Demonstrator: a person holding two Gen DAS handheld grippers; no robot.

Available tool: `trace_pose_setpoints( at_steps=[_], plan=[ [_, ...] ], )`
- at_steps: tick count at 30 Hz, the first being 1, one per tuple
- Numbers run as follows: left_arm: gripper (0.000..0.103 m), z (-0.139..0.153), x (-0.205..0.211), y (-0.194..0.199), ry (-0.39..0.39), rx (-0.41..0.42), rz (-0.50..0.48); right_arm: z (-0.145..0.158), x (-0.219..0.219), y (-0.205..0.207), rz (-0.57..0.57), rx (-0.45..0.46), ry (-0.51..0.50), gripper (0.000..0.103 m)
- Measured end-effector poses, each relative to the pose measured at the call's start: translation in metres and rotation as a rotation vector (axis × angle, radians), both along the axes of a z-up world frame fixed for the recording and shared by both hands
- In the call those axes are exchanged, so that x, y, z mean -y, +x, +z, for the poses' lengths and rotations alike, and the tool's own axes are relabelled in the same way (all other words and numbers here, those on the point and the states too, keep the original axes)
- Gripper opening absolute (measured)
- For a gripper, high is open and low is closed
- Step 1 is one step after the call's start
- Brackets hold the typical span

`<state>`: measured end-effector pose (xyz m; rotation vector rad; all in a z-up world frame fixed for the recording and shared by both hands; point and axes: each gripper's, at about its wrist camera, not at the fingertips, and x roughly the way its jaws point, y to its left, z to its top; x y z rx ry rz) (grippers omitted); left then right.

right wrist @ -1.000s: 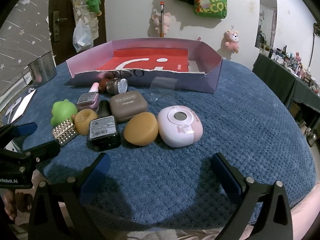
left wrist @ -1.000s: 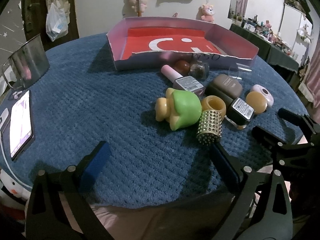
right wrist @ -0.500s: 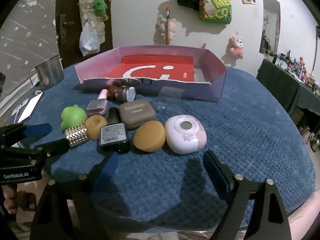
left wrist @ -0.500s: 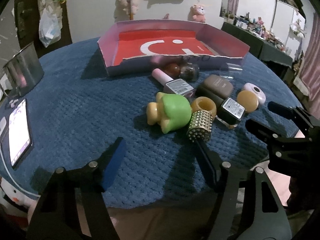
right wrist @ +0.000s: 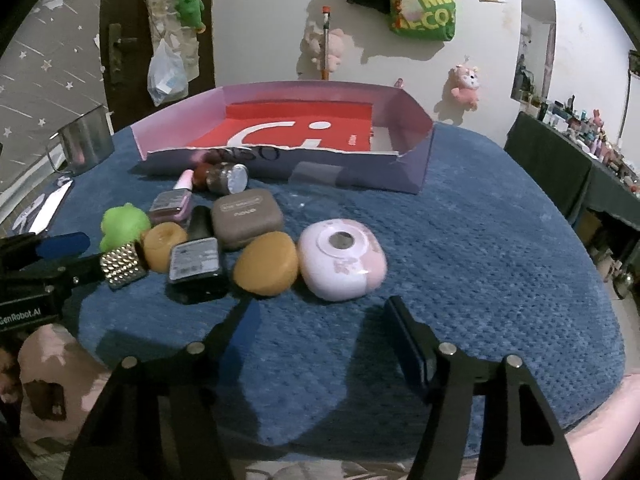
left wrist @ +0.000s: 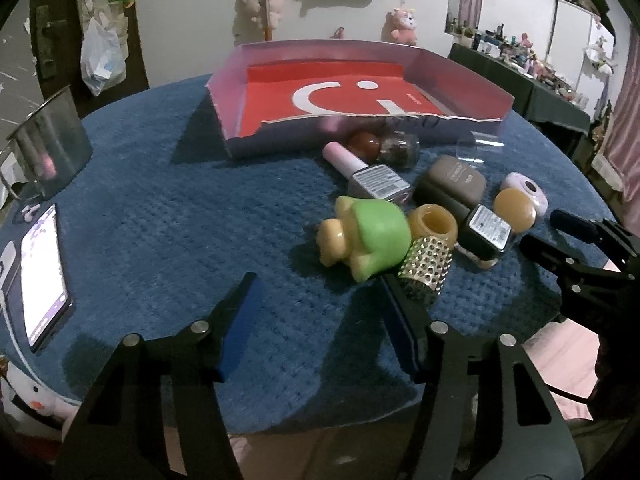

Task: Organize rigid objects
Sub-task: 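Grasp the pink-white round case with the right tool while the left grasps the green-headed toy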

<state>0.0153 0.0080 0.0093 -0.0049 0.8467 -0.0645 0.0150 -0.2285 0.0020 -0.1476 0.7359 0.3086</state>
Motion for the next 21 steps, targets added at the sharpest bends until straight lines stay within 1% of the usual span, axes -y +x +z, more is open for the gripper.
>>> trace_pose_setpoints(
  at_steps=[4, 8, 10, 15, 18, 19, 20, 21],
  plan=[
    [0.058, 0.001, 0.009, 0.007, -0.009, 0.007, -0.029, 0.000, 0.009, 0.002, -0.027, 0.008, -0.022, 0.067],
    [0.058, 0.001, 0.018, 0.017, 0.001, 0.009, -0.052, 0.000, 0.017, 0.012, -0.045, 0.006, -0.012, 0.067],
    [0.058, 0.000, 0.020, 0.019, 0.012, 0.010, -0.045, 0.000, 0.018, 0.017, -0.044, 0.008, -0.006, 0.067],
    [0.058, -0.001, 0.016, 0.026, -0.005, 0.005, -0.038, -0.001, 0.013, 0.031, -0.030, 0.010, 0.001, 0.067],
    [0.057, 0.000, 0.015, 0.027, 0.000, 0.007, -0.038, 0.000, 0.008, 0.040, -0.017, 0.007, 0.008, 0.066],
    [0.056, 0.000, 0.016, 0.027, 0.000, 0.009, -0.041, 0.000, 0.007, 0.042, -0.013, 0.005, 0.012, 0.065],
    [0.050, 0.000, 0.016, 0.026, -0.006, 0.010, -0.050, 0.000, 0.006, 0.044, -0.009, 0.004, 0.018, 0.061],
    [0.049, 0.000, 0.016, 0.026, -0.008, 0.011, -0.058, 0.000, 0.005, 0.046, -0.004, 0.001, 0.024, 0.056]
  ],
)
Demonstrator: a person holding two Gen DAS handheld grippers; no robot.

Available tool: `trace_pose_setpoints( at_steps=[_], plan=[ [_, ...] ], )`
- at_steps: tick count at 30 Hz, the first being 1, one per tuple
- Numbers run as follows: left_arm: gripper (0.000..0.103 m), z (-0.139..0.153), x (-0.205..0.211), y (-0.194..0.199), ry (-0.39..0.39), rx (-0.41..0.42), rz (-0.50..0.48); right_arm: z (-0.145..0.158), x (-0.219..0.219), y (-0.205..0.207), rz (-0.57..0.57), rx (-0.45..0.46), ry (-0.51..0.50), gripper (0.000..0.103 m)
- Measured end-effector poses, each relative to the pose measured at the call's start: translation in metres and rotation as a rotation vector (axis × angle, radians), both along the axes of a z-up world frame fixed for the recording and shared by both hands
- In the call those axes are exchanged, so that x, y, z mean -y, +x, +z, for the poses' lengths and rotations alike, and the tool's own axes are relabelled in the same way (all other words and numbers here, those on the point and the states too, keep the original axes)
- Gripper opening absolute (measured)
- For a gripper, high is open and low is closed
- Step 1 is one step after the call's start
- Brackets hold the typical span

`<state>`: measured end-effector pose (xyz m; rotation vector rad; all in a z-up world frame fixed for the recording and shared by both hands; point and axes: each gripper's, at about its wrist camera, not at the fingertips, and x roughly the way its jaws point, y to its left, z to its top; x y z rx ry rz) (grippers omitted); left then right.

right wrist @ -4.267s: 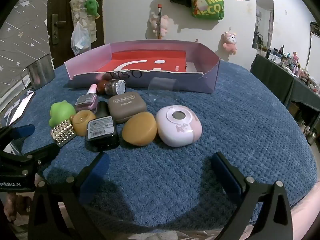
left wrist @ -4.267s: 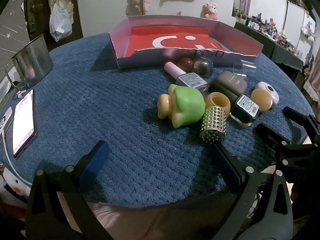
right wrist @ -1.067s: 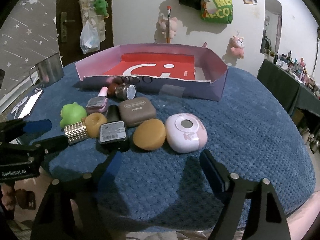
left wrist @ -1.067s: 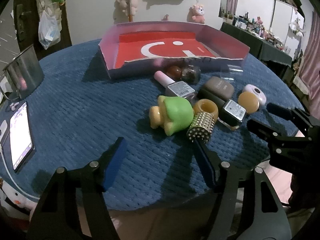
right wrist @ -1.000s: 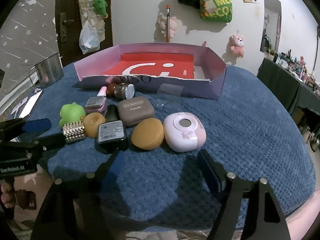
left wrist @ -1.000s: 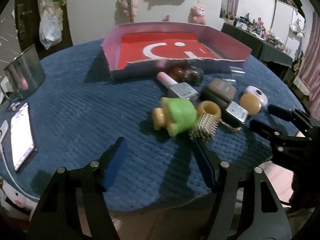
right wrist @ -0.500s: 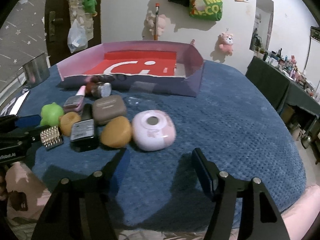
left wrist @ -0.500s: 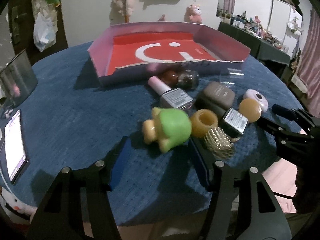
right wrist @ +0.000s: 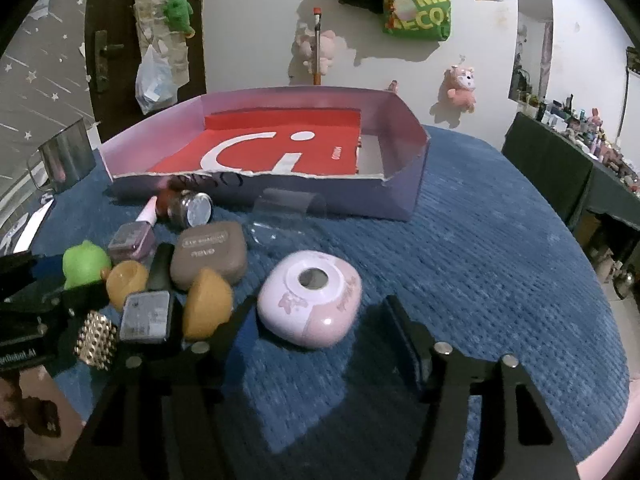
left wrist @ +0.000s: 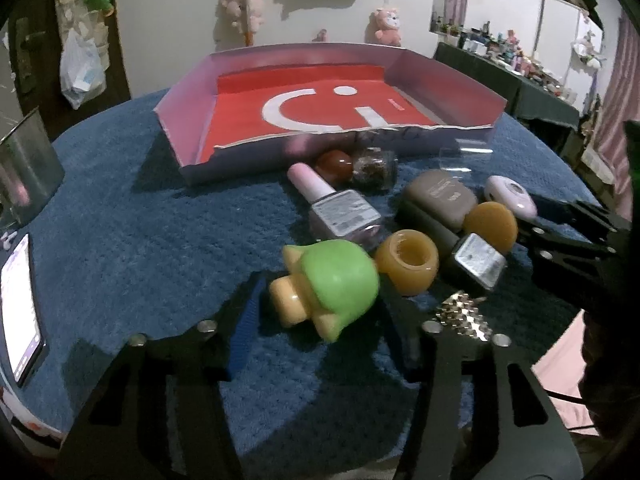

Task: Organize rigid objects
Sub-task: 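Grasp the pink-white round case with the right tool while the left grasps the green-headed toy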

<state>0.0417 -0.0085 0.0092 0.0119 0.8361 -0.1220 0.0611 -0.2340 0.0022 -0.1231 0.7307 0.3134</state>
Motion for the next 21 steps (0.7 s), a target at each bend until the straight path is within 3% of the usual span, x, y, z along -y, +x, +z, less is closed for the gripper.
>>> trace_pose_setpoints(
  at_steps=[21],
  plan=[
    [0.048, 0.025, -0.004, -0.004, 0.005, 0.077, -0.004, 0.035, -0.009, -0.006, 0.043, 0.058, 0.051, 0.051]
  ],
)
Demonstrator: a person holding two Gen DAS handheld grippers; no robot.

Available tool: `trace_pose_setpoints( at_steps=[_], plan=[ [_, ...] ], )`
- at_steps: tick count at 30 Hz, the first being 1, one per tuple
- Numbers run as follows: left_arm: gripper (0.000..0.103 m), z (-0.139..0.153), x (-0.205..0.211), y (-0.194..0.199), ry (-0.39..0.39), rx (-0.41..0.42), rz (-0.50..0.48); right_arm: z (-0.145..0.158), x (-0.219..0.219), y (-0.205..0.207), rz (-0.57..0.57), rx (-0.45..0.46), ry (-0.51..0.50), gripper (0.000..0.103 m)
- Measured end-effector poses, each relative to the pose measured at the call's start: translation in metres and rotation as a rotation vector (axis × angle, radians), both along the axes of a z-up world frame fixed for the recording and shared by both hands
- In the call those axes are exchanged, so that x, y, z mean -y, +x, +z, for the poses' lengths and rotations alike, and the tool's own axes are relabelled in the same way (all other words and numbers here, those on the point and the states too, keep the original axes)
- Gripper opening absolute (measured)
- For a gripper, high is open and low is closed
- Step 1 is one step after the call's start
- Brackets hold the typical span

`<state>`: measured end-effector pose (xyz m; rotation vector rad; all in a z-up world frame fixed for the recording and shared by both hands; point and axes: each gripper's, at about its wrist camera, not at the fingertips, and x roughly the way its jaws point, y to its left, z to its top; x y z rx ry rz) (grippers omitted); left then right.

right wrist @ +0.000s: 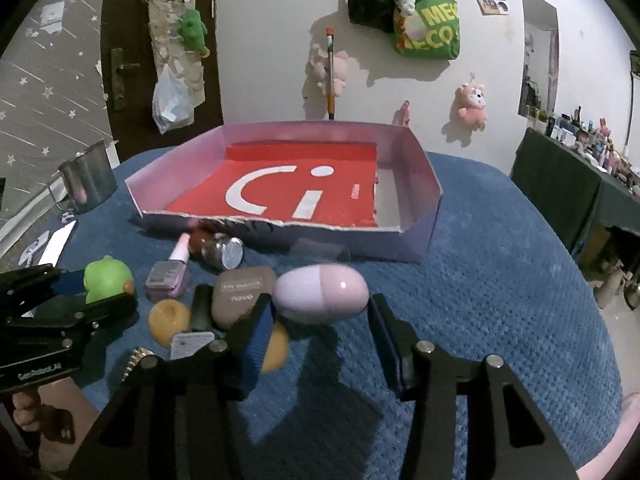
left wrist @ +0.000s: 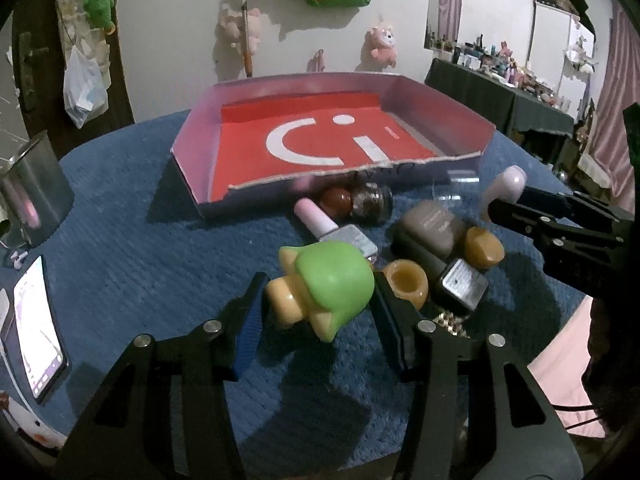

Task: Organize rigid objects
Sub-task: 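Grasp the pink-white round case with the right tool while the left grasps the green-headed toy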

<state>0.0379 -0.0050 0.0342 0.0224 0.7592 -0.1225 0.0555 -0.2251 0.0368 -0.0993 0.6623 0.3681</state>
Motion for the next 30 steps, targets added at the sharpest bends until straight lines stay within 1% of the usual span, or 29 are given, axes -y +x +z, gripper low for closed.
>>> trace_pose_setpoints(
  at_steps=[2, 3, 4, 5, 6, 9, 10, 11, 12, 13, 15, 17, 18, 19, 20, 21, 22, 24, 26, 28, 30],
  plan=[
    [0.048, 0.005, -0.002, 0.003, 0.002, 0.013, 0.001, 0.005, -0.001, 0.001, 0.010, 0.001, 0.015, 0.050],
    [0.048, 0.007, -0.002, 0.004, 0.005, 0.020, 0.002, 0.007, -0.001, 0.001, 0.013, 0.005, 0.016, 0.045],
    [0.048, 0.009, -0.002, 0.006, 0.009, 0.029, 0.004, 0.011, -0.003, 0.001, 0.019, 0.016, 0.017, 0.036],
    [0.048, 0.011, -0.003, 0.008, 0.011, 0.035, 0.005, 0.013, -0.003, 0.001, 0.025, 0.025, 0.017, 0.013],
    [0.048, 0.013, -0.003, 0.010, 0.010, 0.042, 0.004, 0.016, -0.004, 0.002, 0.023, 0.032, 0.014, 0.010],
    [0.049, 0.013, -0.004, 0.015, 0.010, 0.041, 0.011, 0.016, -0.009, 0.011, 0.013, 0.008, -0.021, 0.010],
    [0.049, 0.012, -0.005, 0.015, 0.004, 0.039, 0.010, 0.012, -0.009, 0.015, 0.012, -0.009, -0.018, 0.014],
    [0.049, 0.011, -0.006, 0.015, -0.004, 0.035, 0.009, 0.007, -0.008, 0.017, 0.010, -0.028, -0.008, 0.023],
    [0.049, 0.009, -0.006, 0.014, -0.008, 0.029, 0.008, 0.001, -0.006, 0.020, 0.012, -0.050, 0.002, 0.036],
    [0.049, 0.007, -0.007, 0.015, -0.009, 0.022, 0.008, -0.004, -0.005, 0.020, 0.002, -0.058, -0.002, 0.041],
    [0.049, 0.002, -0.007, 0.017, -0.006, 0.005, 0.011, -0.008, -0.003, 0.016, -0.029, -0.025, -0.032, 0.051],
    [0.049, -0.003, -0.008, 0.019, -0.009, -0.009, 0.018, -0.009, 0.002, 0.017, -0.046, -0.034, -0.024, 0.056],
    [0.049, -0.005, -0.009, 0.019, -0.012, -0.012, 0.020, -0.009, 0.007, 0.018, -0.056, -0.045, -0.012, 0.056],
    [0.049, -0.006, -0.010, 0.019, -0.016, -0.017, 0.023, -0.009, 0.010, 0.018, -0.068, -0.043, -0.016, 0.056],
    [0.049, -0.008, -0.011, 0.019, -0.017, -0.021, 0.025, -0.010, 0.014, 0.016, -0.089, -0.028, -0.042, 0.058],
    [0.049, -0.010, -0.011, 0.019, -0.019, -0.026, 0.027, -0.011, 0.016, 0.015, -0.101, -0.019, -0.058, 0.065],
    [0.049, -0.011, -0.012, 0.018, -0.027, -0.024, 0.027, -0.012, 0.022, 0.014, -0.103, -0.018, -0.046, 0.066],
    [0.049, -0.011, -0.014, 0.018, -0.034, -0.026, 0.032, -0.015, 0.028, 0.016, -0.101, -0.051, 0.004, 0.067],
    [0.049, -0.012, -0.015, 0.017, -0.025, -0.025, 0.047, -0.018, 0.023, 0.016, -0.090, -0.057, -0.003, 0.067],
    [0.049, -0.016, -0.018, 0.017, -0.018, -0.042, 0.060, -0.025, 0.016, 0.018, -0.074, -0.081, -0.009, 0.063],
    [0.049, -0.022, -0.022, 0.017, -0.023, -0.066, 0.069, -0.030, 0.016, 0.019, -0.080, -0.082, 0.015, 0.062]
  ],
)
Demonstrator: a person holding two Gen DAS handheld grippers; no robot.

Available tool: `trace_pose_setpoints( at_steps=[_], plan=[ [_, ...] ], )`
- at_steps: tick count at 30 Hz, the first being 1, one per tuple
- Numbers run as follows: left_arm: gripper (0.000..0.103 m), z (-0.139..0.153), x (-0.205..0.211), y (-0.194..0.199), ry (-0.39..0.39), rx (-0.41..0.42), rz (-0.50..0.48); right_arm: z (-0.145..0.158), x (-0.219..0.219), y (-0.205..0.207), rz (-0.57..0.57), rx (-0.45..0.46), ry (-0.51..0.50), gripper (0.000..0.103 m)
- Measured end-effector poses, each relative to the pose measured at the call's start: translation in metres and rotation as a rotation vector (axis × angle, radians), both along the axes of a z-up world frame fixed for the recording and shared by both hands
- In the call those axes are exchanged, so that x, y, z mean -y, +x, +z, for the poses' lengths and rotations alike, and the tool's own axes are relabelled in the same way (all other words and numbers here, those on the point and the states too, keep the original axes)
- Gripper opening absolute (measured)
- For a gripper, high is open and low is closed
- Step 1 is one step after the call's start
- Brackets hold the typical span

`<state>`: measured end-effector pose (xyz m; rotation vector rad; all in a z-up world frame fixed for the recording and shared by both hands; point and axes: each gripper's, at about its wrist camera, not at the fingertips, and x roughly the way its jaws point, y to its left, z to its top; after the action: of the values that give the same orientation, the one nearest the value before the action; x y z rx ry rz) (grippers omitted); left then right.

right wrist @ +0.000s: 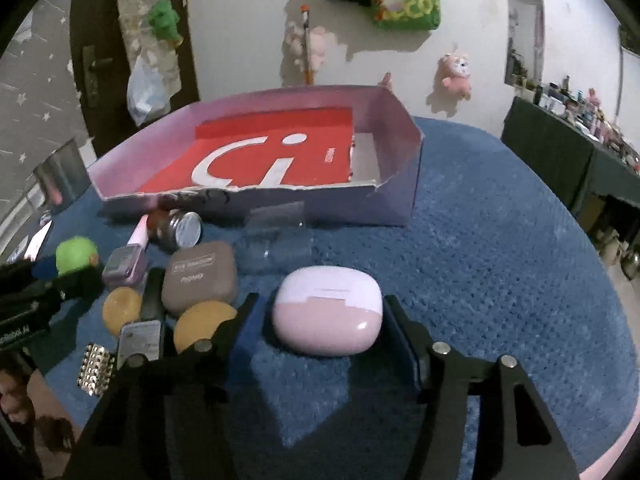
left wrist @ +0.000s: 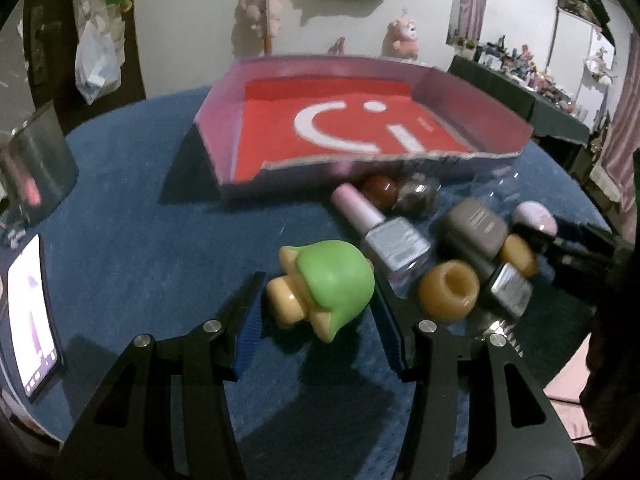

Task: Organize rigid objects
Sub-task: 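Grasp the pink-white round case with the right tool while the left grasps the green-headed toy, then carry the pink case with the right tool while the left carries the green toy into the box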

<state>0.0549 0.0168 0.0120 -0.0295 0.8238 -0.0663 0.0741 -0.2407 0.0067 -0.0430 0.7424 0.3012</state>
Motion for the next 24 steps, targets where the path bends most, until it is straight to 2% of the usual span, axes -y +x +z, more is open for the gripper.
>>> trace_pose_setpoints(
  at_steps=[2, 14, 24],
  plan=[
    [0.050, -0.003, -0.001, -0.001, -0.001, 0.002, -0.002, 0.000, 0.003, 0.002, -0.007, -0.007, 0.008, 0.056],
    [0.048, 0.003, 0.000, 0.000, 0.012, 0.024, 0.003, 0.009, 0.003, -0.001, -0.004, 0.015, 0.029, 0.056],
    [0.048, 0.038, 0.007, 0.005, 0.017, 0.102, -0.042, 0.043, -0.010, -0.004, 0.083, 0.060, 0.075, 0.056]
  ],
)
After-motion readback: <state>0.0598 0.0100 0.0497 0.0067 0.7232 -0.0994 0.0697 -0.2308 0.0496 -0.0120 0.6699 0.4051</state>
